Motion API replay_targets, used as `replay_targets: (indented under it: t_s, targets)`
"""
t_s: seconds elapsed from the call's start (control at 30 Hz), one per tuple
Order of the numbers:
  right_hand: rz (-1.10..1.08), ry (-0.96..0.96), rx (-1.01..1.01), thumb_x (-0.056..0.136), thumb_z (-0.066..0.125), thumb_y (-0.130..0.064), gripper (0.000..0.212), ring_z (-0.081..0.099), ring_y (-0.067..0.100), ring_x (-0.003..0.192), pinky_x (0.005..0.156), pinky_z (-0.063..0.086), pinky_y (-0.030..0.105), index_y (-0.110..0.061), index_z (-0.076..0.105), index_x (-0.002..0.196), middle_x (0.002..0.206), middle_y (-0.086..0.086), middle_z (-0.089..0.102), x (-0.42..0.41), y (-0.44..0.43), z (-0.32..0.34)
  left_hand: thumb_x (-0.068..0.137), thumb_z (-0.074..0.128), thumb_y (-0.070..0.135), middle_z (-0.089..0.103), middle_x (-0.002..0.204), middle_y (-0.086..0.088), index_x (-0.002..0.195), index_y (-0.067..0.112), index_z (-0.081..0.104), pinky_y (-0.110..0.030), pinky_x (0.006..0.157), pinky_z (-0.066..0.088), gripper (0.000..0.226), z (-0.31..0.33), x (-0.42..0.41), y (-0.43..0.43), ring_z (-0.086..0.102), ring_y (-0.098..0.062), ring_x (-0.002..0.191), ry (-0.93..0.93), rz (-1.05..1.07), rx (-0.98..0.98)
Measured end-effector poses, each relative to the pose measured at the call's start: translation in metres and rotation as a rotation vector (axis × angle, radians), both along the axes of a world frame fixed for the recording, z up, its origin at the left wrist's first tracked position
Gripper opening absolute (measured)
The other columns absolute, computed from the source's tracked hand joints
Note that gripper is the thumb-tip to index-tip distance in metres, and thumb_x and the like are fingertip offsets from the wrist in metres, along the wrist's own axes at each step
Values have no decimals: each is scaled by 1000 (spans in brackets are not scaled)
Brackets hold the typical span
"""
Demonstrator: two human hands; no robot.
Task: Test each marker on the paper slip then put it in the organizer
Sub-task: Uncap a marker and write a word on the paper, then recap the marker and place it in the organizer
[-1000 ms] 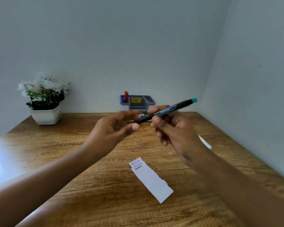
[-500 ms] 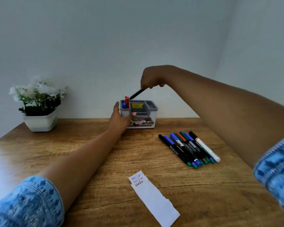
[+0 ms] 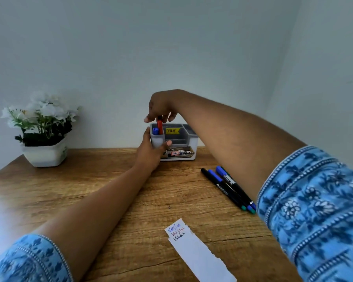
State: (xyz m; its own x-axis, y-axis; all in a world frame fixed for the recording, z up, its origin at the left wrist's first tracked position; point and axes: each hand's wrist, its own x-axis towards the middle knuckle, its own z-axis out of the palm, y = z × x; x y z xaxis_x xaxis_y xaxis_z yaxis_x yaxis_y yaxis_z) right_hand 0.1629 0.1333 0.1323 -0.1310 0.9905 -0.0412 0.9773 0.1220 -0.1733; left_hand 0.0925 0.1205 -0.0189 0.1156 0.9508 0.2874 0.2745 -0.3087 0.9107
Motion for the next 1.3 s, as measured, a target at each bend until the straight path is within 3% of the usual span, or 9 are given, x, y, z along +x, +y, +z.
replay_targets:
  t_s: [0.17,0.37,0.5,0.7,0.9,1.03,1.13,1.2,1.3]
  targets:
    - [-32,111,148,92,48,-50,51,65,21,86,60,48,26,-4,65,107,99,8,69,12,-35,12,90,64,31,44,146,-5,151,22,19,-38,100,44,76,3,-1,-5,49,-26,127,6,-5,-26]
    - [-66,96,385,89,57,-41,30,58,11,69,67,46,28,-13,65,94,83,-1,67,46,-122,-10,89,66,25,44,146,-6,148,19,25,-38,102,41,72,5,-6,-23,46,-26,130,23,-20,-55]
    - [-184,8,327,85,63,-34,14,59,15,76,64,37,25,-20,65,86,79,-4,62,83,-175,-58,88,67,28,37,151,-7,152,17,19,-41,105,39,80,-1,-15,-44,41,-26,135,173,-8,-123]
    - [-316,-42,173,78,71,-40,18,58,13,82,55,34,25,-23,68,83,94,-4,67,109,-202,-111,87,64,44,40,149,-3,149,25,27,-41,105,39,74,-12,-56,-97,44,-23,131,472,-5,-108]
    - [-306,-80,121,76,71,-38,19,61,13,81,54,37,24,-20,71,83,89,-3,67,100,-199,-118,92,57,40,45,145,3,141,36,40,-37,109,35,51,-7,-86,-132,44,-17,130,649,-189,-77]
    - [-177,64,154,74,73,-32,11,55,5,72,55,37,22,-24,66,74,79,-10,61,88,-211,-112,94,51,44,34,153,7,143,48,27,-41,110,30,55,-1,-86,-143,34,-19,138,589,-261,11]
    - [-76,222,209,74,74,-32,11,54,2,70,57,35,20,-25,66,74,75,-14,59,80,-221,-102,94,41,48,30,154,10,144,50,22,-44,114,28,53,1,-85,-149,27,-15,142,680,-313,154]
    - [-48,378,214,74,76,-30,11,60,2,71,60,41,18,-23,68,78,76,-12,66,79,-225,-99,96,41,44,46,143,11,140,45,37,-35,104,37,43,2,-84,-150,41,-9,130,646,-315,230]
    - [-27,649,189,75,76,-22,10,66,5,64,60,52,19,-20,69,82,71,-6,71,81,-228,-96,96,49,36,65,110,13,119,38,59,-18,74,41,25,5,-81,-152,55,-1,96,573,-286,286]
